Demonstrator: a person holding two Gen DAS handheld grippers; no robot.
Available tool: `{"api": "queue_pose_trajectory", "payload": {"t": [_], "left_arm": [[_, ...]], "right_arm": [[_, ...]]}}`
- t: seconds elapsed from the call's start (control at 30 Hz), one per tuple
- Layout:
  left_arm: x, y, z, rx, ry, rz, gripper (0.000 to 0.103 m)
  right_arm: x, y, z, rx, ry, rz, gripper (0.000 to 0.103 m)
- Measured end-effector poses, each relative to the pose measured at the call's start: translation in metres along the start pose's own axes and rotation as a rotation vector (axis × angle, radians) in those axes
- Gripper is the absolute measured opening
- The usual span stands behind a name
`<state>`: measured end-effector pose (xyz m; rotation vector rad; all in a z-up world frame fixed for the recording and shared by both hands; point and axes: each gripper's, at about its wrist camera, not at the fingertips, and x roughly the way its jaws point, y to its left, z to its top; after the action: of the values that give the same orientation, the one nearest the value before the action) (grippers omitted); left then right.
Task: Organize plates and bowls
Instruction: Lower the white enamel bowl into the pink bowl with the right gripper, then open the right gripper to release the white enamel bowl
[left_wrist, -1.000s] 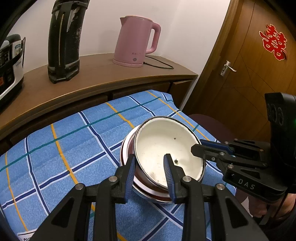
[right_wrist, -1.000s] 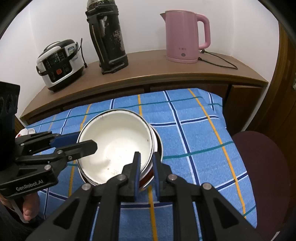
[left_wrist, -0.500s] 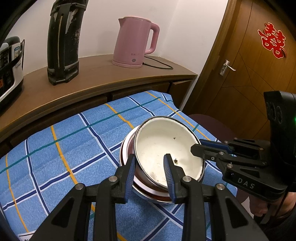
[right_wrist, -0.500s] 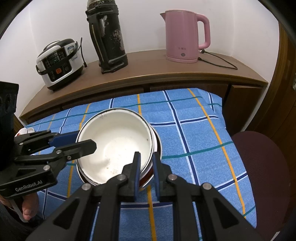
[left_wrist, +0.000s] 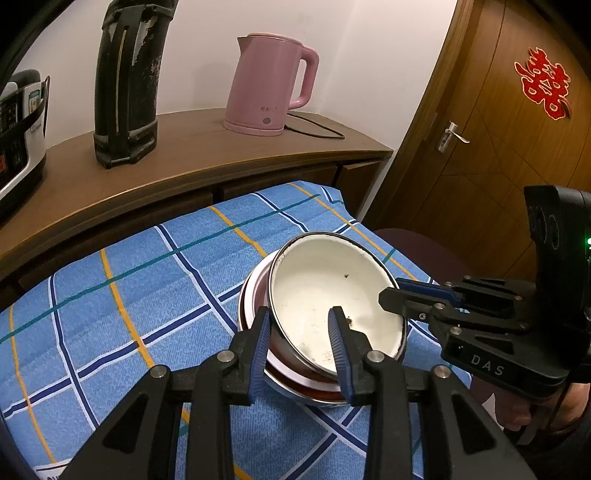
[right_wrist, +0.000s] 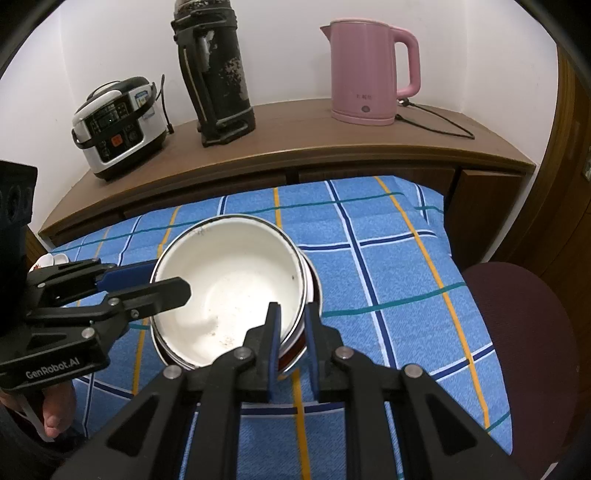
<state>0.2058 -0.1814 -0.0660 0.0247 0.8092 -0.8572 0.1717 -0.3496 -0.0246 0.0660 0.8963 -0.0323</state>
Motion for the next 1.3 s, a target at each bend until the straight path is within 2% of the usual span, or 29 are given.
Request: {"api": "queue_pose_trajectory", "payload": {"t": [0.4,0.6,0.97,1.07,1.1,1.13,1.17,1.2,1.3], "left_arm": [[-0.002,-0.002,-0.001,0.016,-0.010,0.011,0.035],[-0.006,-0.007,0.000,0.049,-0.033,0.044,0.035],[-0.004,0.000,0.001,0.042,-0.035,0.059,0.035],[-0.006,0.000,0.001,0.046,-0.049,0.056,0.044],[-0.007,0.000,0.001,0.052,-0.060,0.072,0.053],[-0.007,-0.002,0.001,0.072,-0.069,0.129,0.065],[-0.005,-0.003,0.000,0.086,-0.069,0.174,0.069],[-0.002,-0.002,-0.001,0.091,-0.063,0.202,0.069],[0.012,0.006,-0.002,0.071,-0.006,0.214,0.069]], "right_arm": [[0.000,0.002,0.000,-0.010,0.003,-0.005,0.012],[0.002,0.001,-0.001,-0.015,0.011,-0.009,0.011],[-0.001,0.005,-0.001,-0.024,0.002,-0.002,0.011],[-0.004,0.006,-0.001,-0.030,-0.011,-0.011,0.011],[-0.005,0.007,-0.001,-0.034,-0.014,-0.013,0.011],[-0.004,0.007,-0.001,-0.034,-0.015,-0.011,0.012],[-0.004,0.007,0.000,-0.032,-0.015,-0.009,0.012],[-0.004,0.007,0.000,-0.028,-0.020,-0.007,0.012],[-0.004,0.004,-0.001,-0.015,-0.029,-0.021,0.014]]}}
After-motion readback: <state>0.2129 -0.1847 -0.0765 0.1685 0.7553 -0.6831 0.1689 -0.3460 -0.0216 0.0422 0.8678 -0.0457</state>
